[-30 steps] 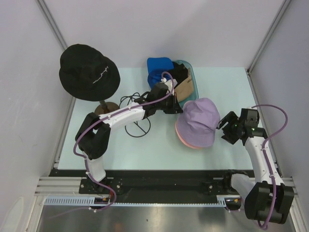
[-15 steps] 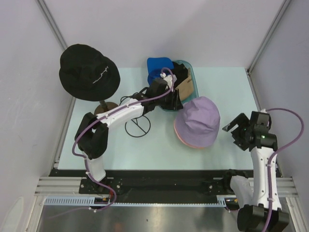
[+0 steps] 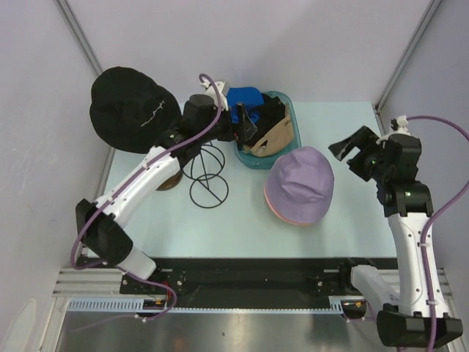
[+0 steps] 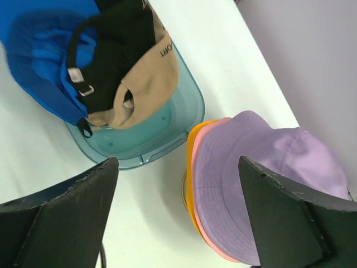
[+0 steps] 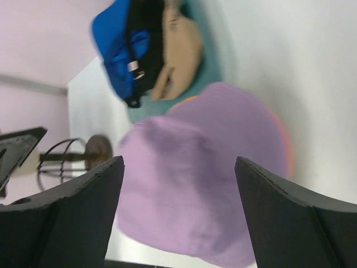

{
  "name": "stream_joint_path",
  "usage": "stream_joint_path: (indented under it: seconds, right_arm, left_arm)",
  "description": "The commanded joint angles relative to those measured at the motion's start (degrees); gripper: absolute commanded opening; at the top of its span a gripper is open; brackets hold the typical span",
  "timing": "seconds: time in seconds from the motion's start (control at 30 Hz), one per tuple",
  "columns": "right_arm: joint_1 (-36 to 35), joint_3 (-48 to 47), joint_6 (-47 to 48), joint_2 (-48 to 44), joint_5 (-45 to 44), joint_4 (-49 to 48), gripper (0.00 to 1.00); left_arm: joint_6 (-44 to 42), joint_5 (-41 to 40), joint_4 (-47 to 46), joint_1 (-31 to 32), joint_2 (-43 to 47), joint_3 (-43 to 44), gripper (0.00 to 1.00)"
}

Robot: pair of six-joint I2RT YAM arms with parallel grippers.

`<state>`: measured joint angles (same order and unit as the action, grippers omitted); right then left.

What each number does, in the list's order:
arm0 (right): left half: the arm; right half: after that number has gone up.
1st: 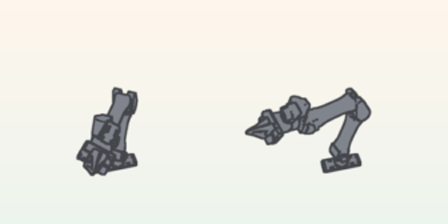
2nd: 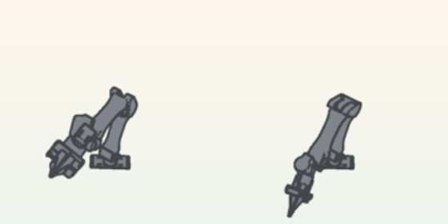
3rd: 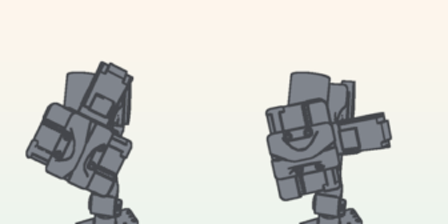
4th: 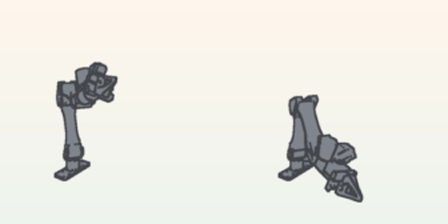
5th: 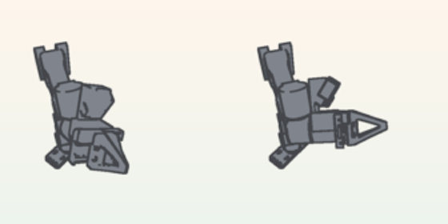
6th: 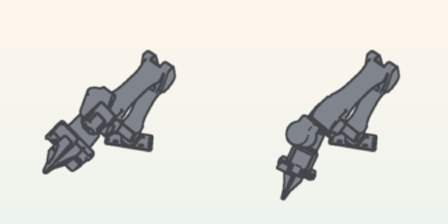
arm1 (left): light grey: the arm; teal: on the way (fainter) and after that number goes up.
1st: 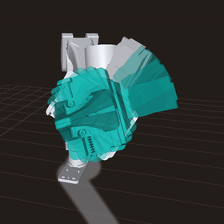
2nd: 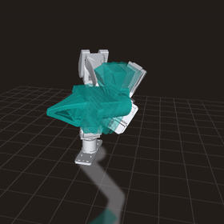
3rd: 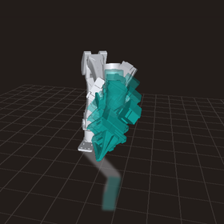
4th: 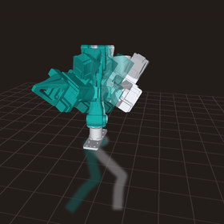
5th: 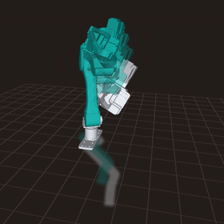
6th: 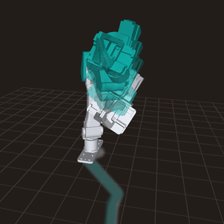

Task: Stack the hats

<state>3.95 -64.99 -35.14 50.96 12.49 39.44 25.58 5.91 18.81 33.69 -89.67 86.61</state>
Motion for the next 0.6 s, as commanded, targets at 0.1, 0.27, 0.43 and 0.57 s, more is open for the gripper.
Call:
stream_joint_path:
  seconds: [0.1,0.27,0.43,0.57]
  right_arm:
    - [-11.5,-4.5,-0.5,3.0,-6.6,-11.7,0.86]
    - [-13.2,-4.6,-0.6,2.6,-9.1,-13.6,0.85]
    - [-13.1,-4.4,0.5,1.3,-10.9,-11.0,0.85]
    - [-12.2,-4.3,0.8,0.5,-10.9,-9.5,0.85]
  left_arm:
    - [-8.8,-5.7,4.4,0.4,1.0,3.6,0.94]
    - [-8.4,-9.6,14.5,0.3,-13.6,18.1,0.87]
    - [-6.9,-12.7,16.2,0.4,-23.2,25.4,0.83]
    - [-8.1,-15.3,17.8,0.4,-30.1,33.1,0.83]
